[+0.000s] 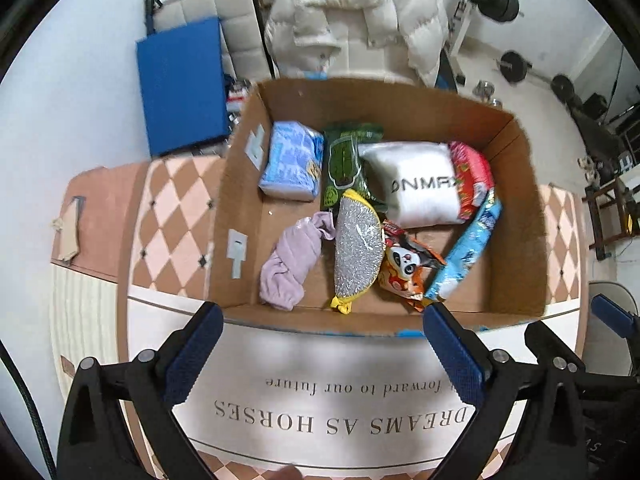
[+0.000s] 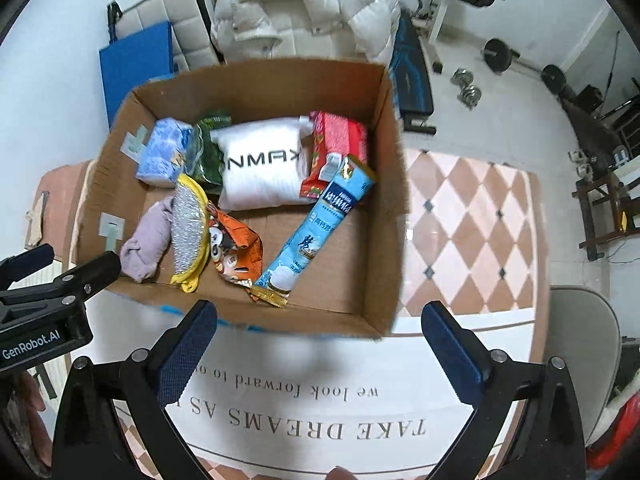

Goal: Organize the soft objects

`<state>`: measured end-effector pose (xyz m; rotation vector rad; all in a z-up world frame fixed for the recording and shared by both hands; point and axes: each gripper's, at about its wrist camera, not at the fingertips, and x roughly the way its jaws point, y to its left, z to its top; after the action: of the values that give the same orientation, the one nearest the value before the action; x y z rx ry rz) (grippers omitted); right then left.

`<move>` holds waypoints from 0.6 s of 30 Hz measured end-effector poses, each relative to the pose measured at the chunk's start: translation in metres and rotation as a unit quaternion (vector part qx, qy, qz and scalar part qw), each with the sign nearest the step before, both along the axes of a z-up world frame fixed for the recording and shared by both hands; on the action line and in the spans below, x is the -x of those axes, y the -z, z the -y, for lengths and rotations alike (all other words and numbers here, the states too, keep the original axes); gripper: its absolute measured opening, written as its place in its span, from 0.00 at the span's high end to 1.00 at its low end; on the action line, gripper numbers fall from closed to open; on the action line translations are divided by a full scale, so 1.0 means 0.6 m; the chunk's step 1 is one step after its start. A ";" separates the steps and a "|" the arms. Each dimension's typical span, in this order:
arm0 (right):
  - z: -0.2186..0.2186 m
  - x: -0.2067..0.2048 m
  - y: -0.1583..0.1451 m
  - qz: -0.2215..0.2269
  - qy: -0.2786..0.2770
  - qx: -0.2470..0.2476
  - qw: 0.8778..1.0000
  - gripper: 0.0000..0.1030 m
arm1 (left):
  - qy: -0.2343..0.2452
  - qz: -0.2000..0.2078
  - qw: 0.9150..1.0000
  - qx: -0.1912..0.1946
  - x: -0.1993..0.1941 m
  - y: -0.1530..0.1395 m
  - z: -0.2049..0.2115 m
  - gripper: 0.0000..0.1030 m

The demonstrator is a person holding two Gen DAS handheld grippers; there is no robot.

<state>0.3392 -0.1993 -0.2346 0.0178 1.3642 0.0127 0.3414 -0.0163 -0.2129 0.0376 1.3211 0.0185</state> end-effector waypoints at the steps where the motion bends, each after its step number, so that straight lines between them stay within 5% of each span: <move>1: 0.002 0.011 -0.014 0.008 0.000 -0.002 1.000 0.00 | 0.001 0.012 1.000 -0.004 0.012 -0.016 0.002 0.01; 8: 0.010 0.104 -0.120 0.056 -0.003 -0.015 0.998 0.00 | 0.015 0.098 0.995 -0.024 0.118 -0.137 0.016 0.01; 18: 0.009 0.259 -0.285 0.138 -0.005 0.001 0.990 0.00 | 0.018 0.142 0.990 0.001 0.252 -0.256 0.009 0.01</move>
<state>0.1835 -0.2047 -0.0634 0.0075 1.0866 0.0212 0.1900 -0.0216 -0.0593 0.0560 1.0354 -0.0080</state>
